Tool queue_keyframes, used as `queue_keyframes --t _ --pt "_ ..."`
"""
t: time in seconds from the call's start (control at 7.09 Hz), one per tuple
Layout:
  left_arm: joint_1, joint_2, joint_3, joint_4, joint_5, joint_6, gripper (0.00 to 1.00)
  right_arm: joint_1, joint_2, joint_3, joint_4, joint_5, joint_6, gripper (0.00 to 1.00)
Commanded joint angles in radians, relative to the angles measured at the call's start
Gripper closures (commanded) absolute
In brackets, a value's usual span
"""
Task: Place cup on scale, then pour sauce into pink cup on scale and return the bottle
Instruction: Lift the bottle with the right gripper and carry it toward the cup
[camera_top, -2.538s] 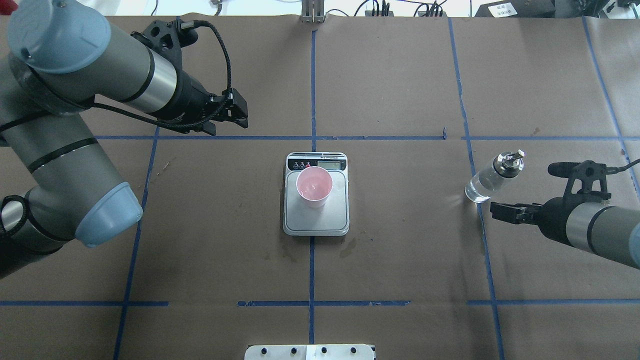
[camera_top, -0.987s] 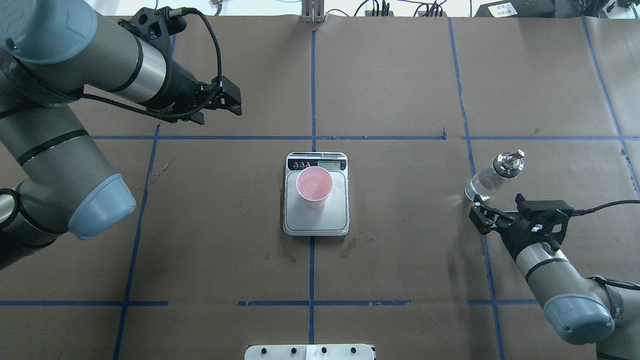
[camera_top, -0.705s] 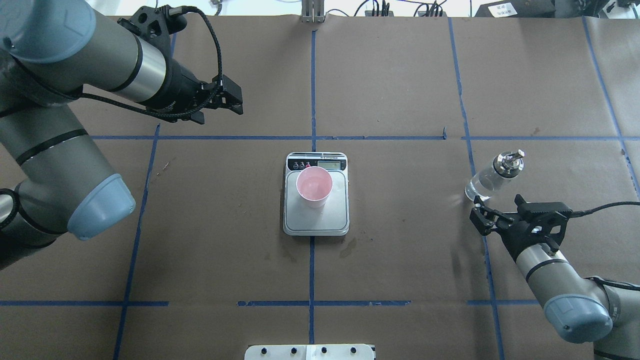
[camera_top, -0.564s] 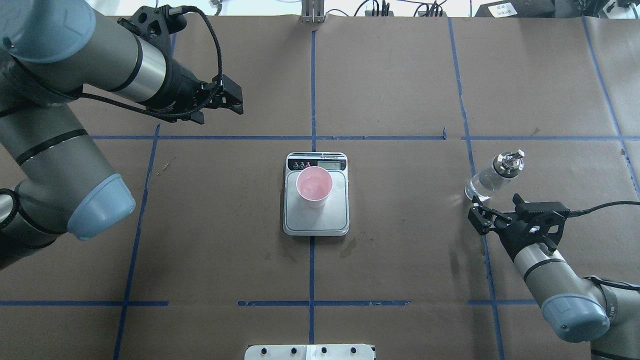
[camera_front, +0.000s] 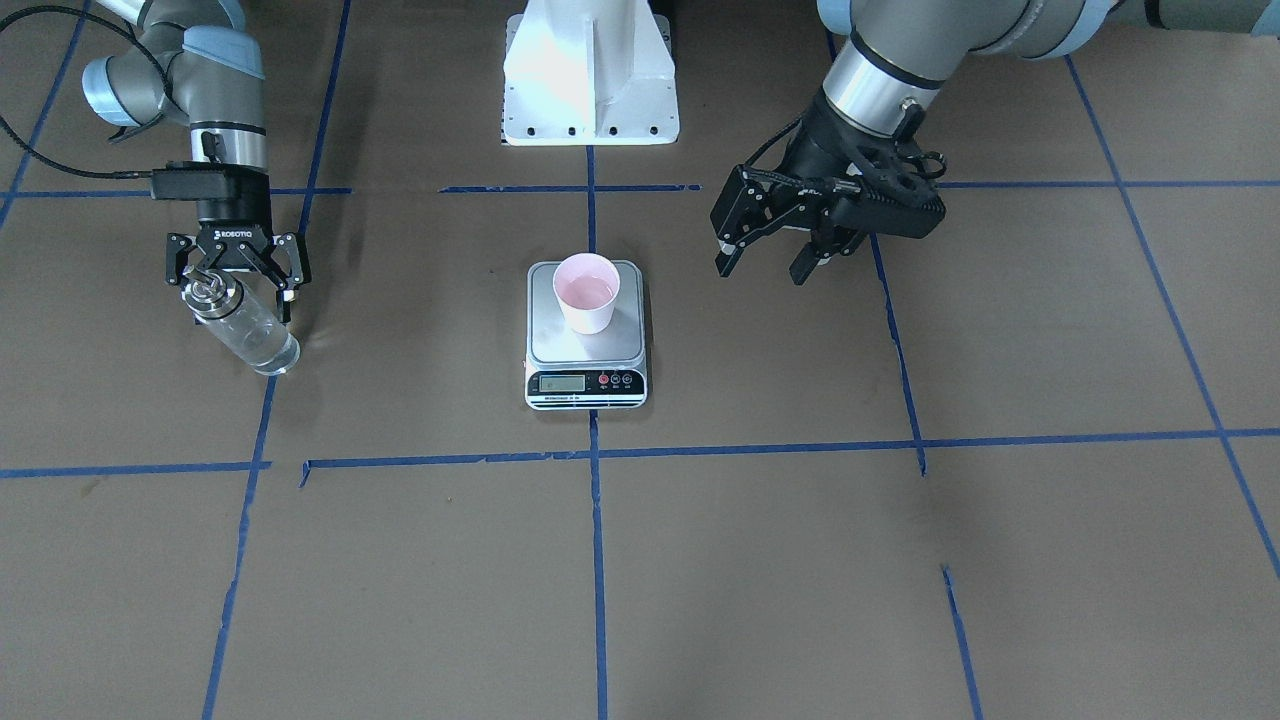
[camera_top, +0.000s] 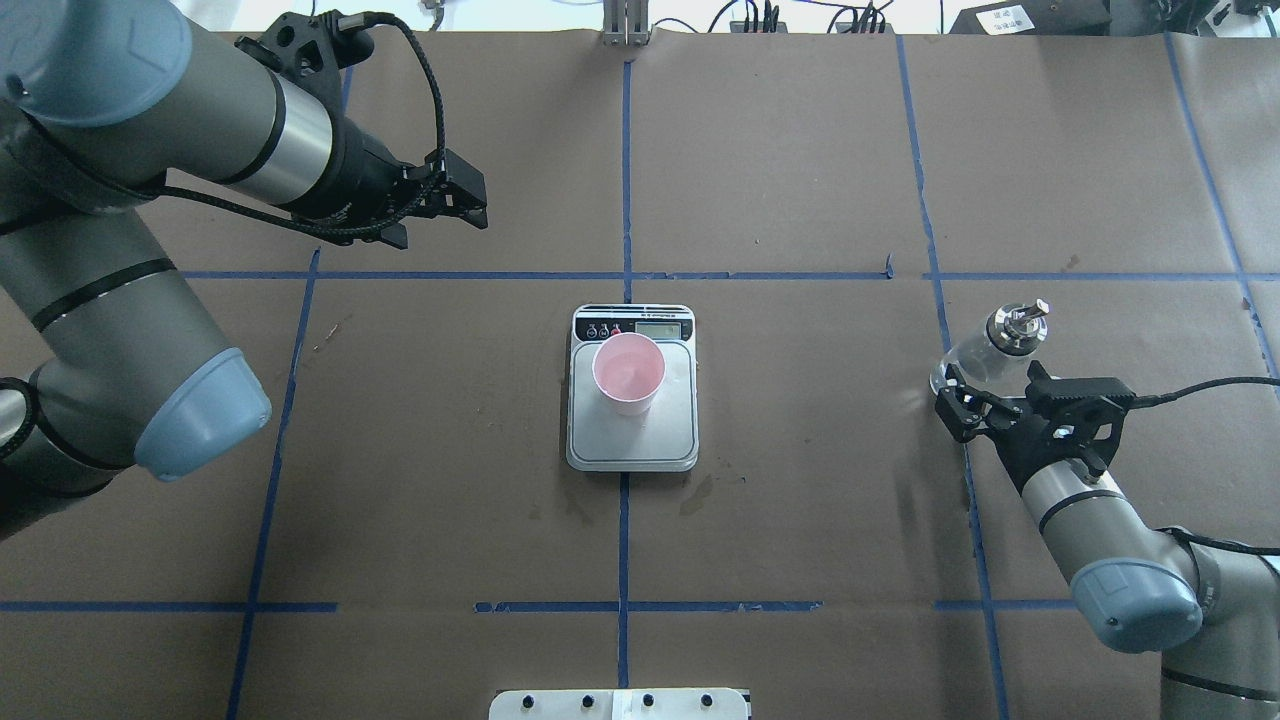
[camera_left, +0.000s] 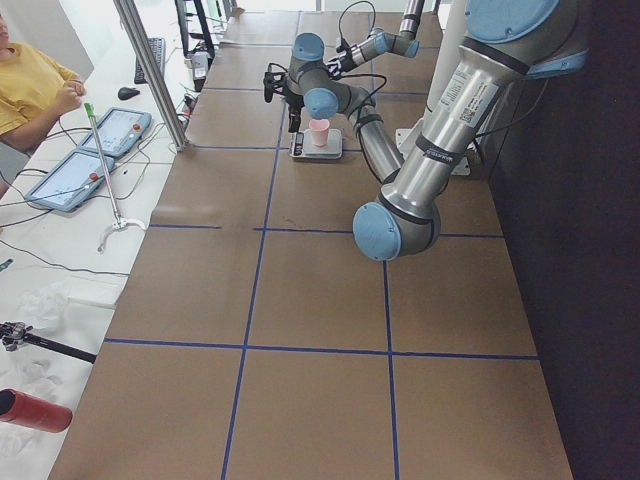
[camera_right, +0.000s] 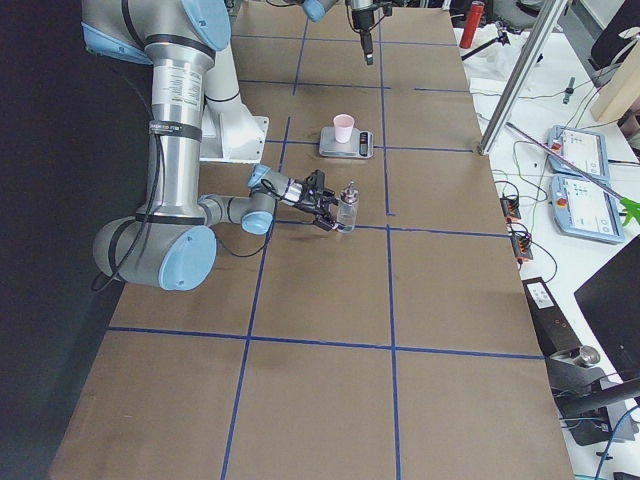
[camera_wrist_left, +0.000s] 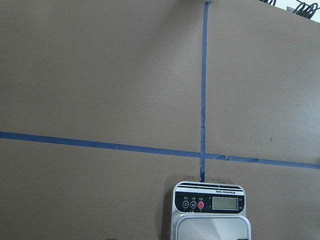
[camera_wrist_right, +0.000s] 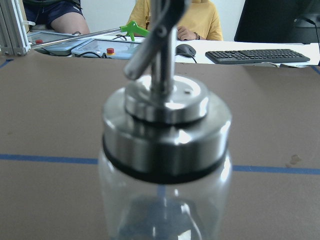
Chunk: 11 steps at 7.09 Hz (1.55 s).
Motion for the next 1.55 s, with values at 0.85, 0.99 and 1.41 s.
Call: queue_keyframes --t 0.85,0.99,1.41 --pt "0.001 -0.001 0.001 0.000 0.000 0.000 0.12 0.033 0.061 -0.074 0.147 -0.033 -0.029 1.00" --pt "0.001 -0.001 0.001 0.000 0.000 -0.002 0.12 0.036 0.069 -0.021 0.144 -0.025 -0.082 1.00" --pt "-0.005 0.011 -0.009 0.001 0.002 0.003 0.12 0.049 0.189 0.015 -0.024 0.010 -0.184 1.00"
